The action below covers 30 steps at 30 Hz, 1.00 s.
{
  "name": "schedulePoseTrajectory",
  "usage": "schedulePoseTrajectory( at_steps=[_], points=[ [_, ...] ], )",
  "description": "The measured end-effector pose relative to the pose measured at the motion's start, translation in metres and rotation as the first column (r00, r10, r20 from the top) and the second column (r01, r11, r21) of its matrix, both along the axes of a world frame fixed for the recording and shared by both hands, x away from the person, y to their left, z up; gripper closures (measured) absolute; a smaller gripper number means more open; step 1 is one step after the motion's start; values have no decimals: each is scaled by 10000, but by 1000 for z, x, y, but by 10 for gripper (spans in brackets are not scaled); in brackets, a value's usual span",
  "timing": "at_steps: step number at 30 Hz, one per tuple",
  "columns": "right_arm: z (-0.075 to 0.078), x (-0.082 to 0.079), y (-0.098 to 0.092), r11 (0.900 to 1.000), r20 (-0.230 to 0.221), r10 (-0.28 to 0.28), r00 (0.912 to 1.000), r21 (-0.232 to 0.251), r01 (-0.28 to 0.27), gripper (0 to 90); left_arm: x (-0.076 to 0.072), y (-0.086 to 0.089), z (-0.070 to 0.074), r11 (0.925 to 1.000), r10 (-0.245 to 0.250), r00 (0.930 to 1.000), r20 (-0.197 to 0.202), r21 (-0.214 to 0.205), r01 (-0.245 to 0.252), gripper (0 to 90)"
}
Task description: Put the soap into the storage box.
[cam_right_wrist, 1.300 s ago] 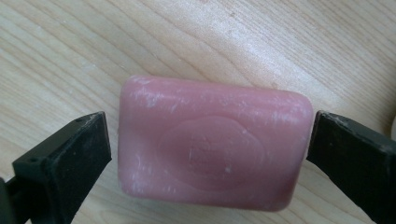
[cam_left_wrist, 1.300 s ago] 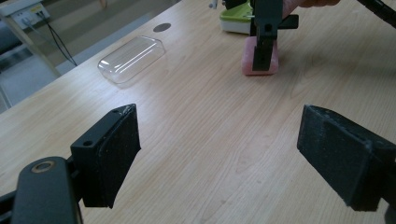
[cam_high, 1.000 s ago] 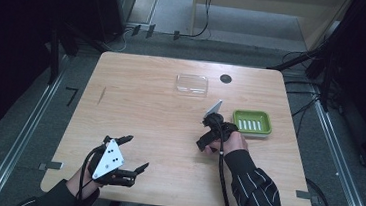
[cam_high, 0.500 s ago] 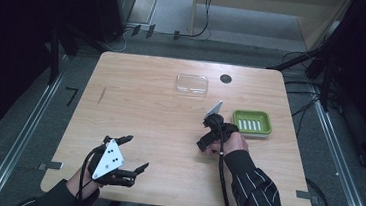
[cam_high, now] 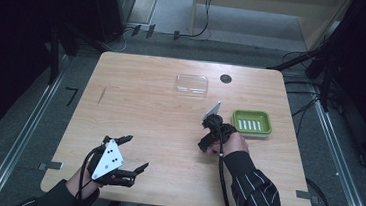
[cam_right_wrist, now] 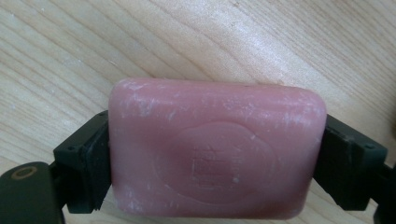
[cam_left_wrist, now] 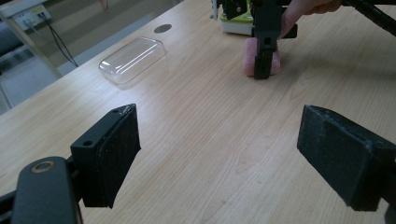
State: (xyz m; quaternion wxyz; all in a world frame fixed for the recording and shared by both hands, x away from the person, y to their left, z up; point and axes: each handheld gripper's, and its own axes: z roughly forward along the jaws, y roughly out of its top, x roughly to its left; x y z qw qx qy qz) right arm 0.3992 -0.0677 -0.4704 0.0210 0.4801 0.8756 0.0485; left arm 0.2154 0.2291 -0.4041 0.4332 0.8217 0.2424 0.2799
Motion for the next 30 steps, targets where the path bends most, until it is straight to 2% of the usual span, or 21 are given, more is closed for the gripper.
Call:
schedulePoseTrajectory(
  at_steps=[10, 16, 19, 26, 30],
  points=[
    [0, 1, -2, 9988, -119, 483, 9988, -115, -485, 131, 0, -1, 0, 10000, -17, 10000, -42, 5, 17, 140],
    [1, 1, -5, 9985, -217, 524, 9984, -174, -528, 132, 0, 0, 0, 10000, -4, 10000, -25, -44, 4, 140],
    [4, 0, -6, 9974, -225, 651, 9976, -308, -658, 132, 0, 0, 0, 10000, 2, 10000, -21, -50, -2, 140],
    [10, -4, -9, 9957, -117, 892, 9959, -257, -895, 132, 0, -1, 0, 10000, 14, 10000, -18, -27, -14, 140],
    [14, -7, -11, 9959, -116, 830, 9965, -357, -833, 133, 0, -1, 0, 10000, -12, 10000, -20, 14, 12, 140]
  ],
)
